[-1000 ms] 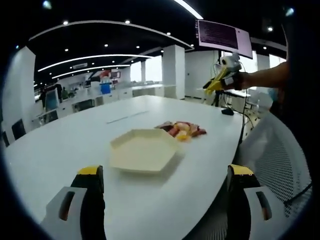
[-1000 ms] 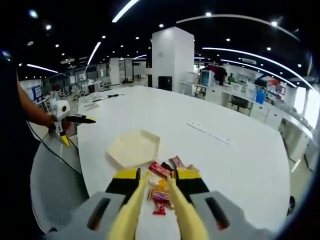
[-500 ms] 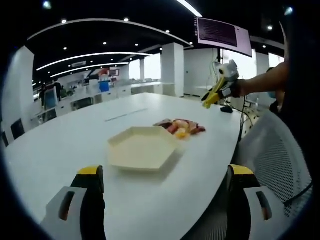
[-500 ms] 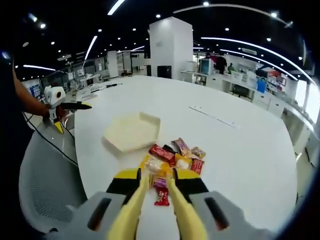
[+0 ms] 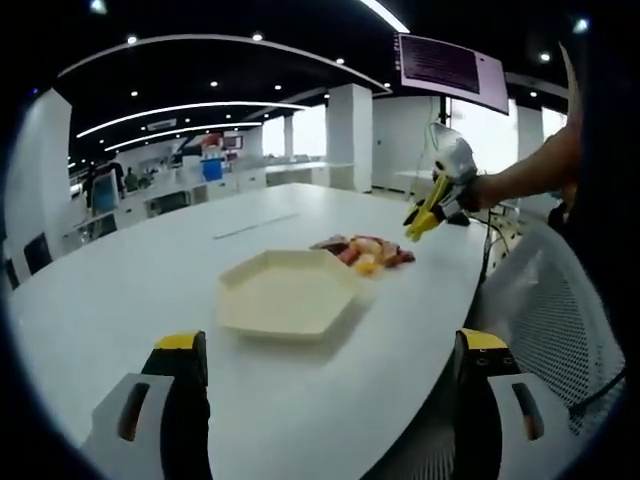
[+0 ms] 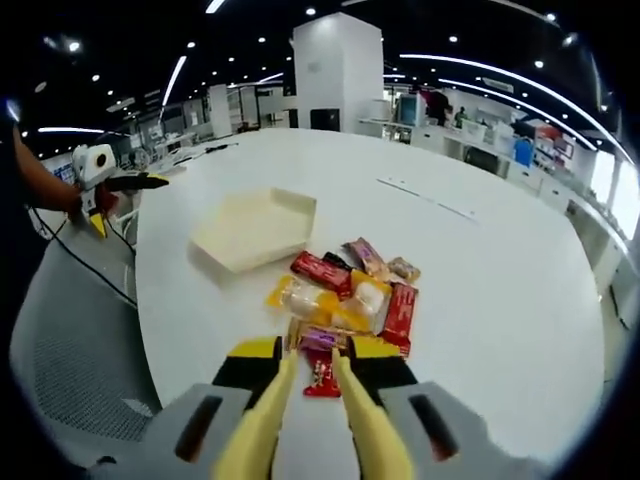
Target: Place the target food into the container with the food tongs after gripping and lifting it, then release it inside without dropping or visibly crushing the food.
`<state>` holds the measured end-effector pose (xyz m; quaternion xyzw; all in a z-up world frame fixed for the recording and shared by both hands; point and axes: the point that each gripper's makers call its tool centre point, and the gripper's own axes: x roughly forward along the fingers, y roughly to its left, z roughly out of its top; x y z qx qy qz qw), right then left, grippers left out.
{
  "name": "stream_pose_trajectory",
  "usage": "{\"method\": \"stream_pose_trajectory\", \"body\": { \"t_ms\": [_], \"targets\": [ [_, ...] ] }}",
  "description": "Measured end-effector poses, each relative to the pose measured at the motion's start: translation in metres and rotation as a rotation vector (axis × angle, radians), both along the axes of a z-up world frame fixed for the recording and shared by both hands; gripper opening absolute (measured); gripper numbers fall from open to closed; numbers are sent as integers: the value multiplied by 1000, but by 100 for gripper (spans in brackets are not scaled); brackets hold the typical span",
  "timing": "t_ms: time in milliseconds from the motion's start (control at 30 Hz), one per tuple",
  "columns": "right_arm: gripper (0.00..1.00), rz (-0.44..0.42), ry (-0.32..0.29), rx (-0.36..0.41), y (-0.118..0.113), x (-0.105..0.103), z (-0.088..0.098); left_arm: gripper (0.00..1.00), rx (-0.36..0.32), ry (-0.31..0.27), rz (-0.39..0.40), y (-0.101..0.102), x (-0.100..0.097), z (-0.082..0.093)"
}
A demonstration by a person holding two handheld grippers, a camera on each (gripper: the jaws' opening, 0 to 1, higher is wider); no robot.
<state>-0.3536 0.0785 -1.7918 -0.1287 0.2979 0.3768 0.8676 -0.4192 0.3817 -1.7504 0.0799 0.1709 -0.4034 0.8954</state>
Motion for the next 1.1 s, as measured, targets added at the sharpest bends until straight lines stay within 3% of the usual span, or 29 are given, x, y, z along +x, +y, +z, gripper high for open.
{"method": "stream_pose_trajectory", "body": {
  "t_ms": [267,600,700,1100],
  "targets": [
    [25,-29,31,-47,-4,4,-24,100,8,14,-2,1,-1,-3],
    [24,-44,41,-82,-3,9,-33,100,-2,29,17,3,1,-4],
    [22,-47,79,-88,-3,6,-40,100,-1,33,19,3,1,-4],
    [21,-59,84,-111,-4,8,-36,99,-2,39,24,4,1,-5]
  ]
}}
